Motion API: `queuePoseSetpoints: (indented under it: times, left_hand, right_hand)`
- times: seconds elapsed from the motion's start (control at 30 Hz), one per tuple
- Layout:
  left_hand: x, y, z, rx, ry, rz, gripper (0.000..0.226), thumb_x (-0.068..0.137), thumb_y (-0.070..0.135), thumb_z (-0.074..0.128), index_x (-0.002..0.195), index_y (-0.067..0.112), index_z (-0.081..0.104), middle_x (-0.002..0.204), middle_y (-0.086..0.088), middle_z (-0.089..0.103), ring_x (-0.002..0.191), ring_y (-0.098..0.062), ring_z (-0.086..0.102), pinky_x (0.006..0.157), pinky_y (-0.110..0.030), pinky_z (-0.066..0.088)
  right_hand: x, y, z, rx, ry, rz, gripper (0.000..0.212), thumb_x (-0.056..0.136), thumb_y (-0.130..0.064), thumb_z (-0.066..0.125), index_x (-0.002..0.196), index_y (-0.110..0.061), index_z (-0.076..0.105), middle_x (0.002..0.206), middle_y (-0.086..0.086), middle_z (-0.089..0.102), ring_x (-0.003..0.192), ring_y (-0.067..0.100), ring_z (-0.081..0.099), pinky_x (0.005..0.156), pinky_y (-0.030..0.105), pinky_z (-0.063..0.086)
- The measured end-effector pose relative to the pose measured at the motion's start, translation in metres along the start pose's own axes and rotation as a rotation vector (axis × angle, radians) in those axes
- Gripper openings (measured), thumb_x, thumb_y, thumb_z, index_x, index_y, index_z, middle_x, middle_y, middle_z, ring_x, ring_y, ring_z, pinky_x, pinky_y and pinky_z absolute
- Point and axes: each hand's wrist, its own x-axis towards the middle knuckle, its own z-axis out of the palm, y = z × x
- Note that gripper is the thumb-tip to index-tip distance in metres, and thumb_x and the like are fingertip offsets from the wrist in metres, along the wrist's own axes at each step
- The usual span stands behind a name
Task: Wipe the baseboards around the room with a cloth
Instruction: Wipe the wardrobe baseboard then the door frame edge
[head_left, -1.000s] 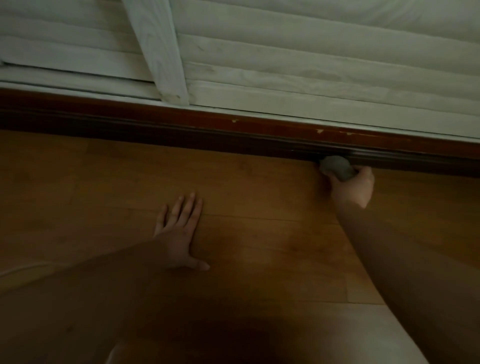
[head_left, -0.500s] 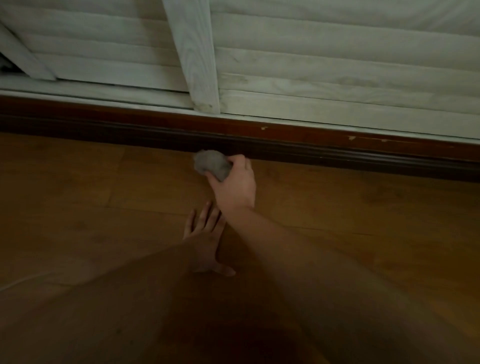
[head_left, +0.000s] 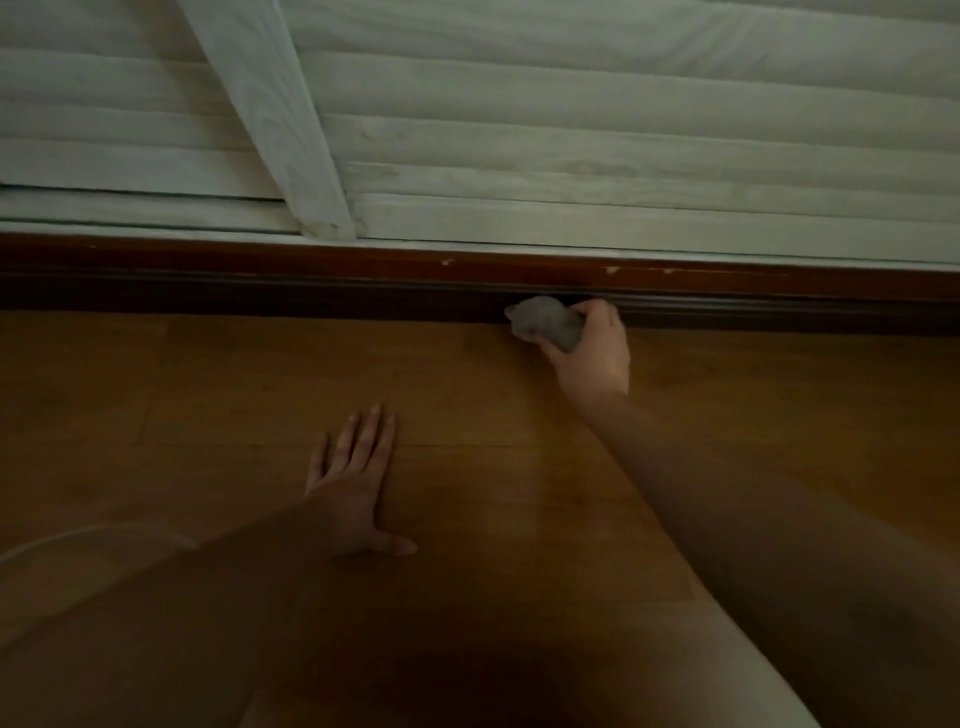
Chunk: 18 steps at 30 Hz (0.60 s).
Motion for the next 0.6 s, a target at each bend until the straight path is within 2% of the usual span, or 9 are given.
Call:
queuePoseSetpoints:
  times: [0.27, 0.47, 0.53, 0.6]
  left_hand:
    - [0.000, -0.001, -0.001, -0.010, -0.010, -0.007, 0.158, 0.044, 0.095, 0.060, 0.138, 0.028, -0.047, 0.143, 0.005, -0.057, 0.137, -0.020, -0.045, 0.116, -0.052, -0.015]
    - [-0.002, -0.002, 0.000, 0.006, -0.003, 0.012, 0.156, 0.047, 0.096, 0.059, 0.135, 0.028, -0.050, 0.139, 0.006, -0.060, 0.137, -0.021, -0.045, 0.115, -0.052, -0.017]
    - [-0.001, -0.002, 0.000, 0.000, -0.004, 0.016, 0.156, 0.047, 0.095, 0.060, 0.135, 0.028, -0.050, 0.143, 0.005, -0.056, 0.139, -0.022, -0.044, 0.115, -0.053, -0.017]
    - [-0.001, -0.002, 0.000, 0.004, -0.004, 0.014, 0.155, 0.048, 0.094, 0.061, 0.132, 0.029, -0.052, 0.145, 0.004, -0.055, 0.139, -0.022, -0.043, 0.115, -0.053, -0.017]
  right_hand:
    - [0.017, 0.048, -0.050, -0.090, 0.064, 0.068, 0.048, 0.081, -0.030, 0.080, 0.118, -0.013, 0.054, 0.117, 0.005, 0.055, 0.115, 0.022, 0.052, 0.097, 0.038, 0.047]
    - [-0.002, 0.057, -0.044, 0.097, 0.318, 0.386, 0.050, 0.084, -0.026, 0.077, 0.122, -0.007, 0.050, 0.124, 0.013, 0.051, 0.118, 0.030, 0.053, 0.101, 0.045, 0.046]
    - [-0.014, 0.039, -0.028, 0.143, 0.290, 0.357, 0.050, 0.083, -0.027, 0.078, 0.121, -0.010, 0.050, 0.123, 0.010, 0.051, 0.116, 0.027, 0.054, 0.100, 0.041, 0.048]
    - [-0.025, 0.011, -0.004, 0.226, 0.193, 0.264, 0.051, 0.081, -0.032, 0.080, 0.119, -0.018, 0.050, 0.121, 0.001, 0.053, 0.112, 0.017, 0.056, 0.098, 0.036, 0.050]
